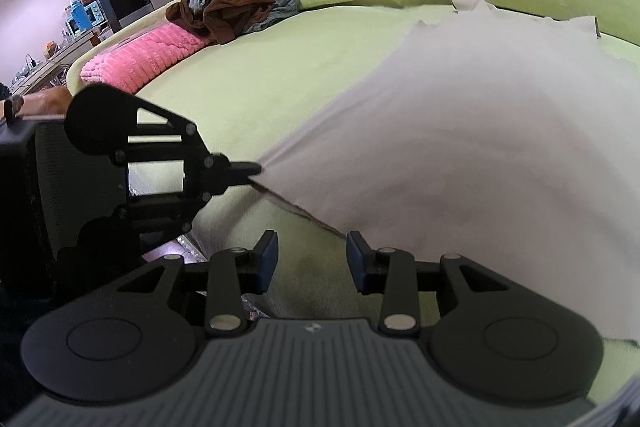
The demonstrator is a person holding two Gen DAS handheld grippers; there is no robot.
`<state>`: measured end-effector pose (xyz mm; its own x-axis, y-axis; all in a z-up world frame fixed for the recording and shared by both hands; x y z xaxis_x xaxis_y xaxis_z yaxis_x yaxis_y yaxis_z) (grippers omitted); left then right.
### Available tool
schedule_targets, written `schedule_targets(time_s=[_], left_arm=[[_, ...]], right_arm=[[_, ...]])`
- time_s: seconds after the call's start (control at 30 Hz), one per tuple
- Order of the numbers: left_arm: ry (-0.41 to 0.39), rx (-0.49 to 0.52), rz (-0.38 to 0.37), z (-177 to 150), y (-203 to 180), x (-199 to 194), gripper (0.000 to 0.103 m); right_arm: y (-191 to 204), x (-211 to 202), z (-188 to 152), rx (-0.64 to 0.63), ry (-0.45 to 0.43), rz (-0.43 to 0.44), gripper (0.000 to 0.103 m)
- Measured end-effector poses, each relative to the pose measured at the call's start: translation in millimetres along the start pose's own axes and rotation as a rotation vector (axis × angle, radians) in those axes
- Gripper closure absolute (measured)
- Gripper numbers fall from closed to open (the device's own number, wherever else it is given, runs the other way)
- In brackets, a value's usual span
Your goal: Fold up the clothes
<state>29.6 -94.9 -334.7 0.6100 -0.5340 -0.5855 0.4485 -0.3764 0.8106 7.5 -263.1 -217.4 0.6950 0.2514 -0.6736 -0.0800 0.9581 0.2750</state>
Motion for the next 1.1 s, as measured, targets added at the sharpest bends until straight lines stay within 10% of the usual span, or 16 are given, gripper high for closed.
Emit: schedule_targets(time_s=[0.33,0.6,0.97,1.1], left_arm=[[-0.023,-0.090,-0.029,-1.2,21.6,-8.1,0.103],[-0.029,-0.103,-0.041,-2.2,22.8,-7.2,0.103],[0.005,-0.102,-0.100,-1.4,8.3,1.4,0.103],[-0.009,-0.182,-0.157,-6.1,14.1,-2.0,0.103]], right_arm=[[45.9,34.8,7.5,-0.460,-0.066,-0.096,0.074],[54.9,49.5,4.3,-0.619,-0.074,-0.160,0.103],[56.0,54.7,-3.0,-0.629,-0.012,-0.100,0.102],[52.3,53.4,-0.1,-0.560,0.027,-0.051,0.077]])
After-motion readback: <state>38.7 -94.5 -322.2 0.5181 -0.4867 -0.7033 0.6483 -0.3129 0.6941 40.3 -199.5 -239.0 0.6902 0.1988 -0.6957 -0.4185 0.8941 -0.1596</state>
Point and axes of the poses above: each gripper's, at about its wrist camera, not at the fingertips, and x roughly the way its jaws point, y to its left, z to its top, the point moved 3 cm from there along x, roughly the way its jaws point, and after that the axes turned 2 degrees about x, right-handed, at the moved point
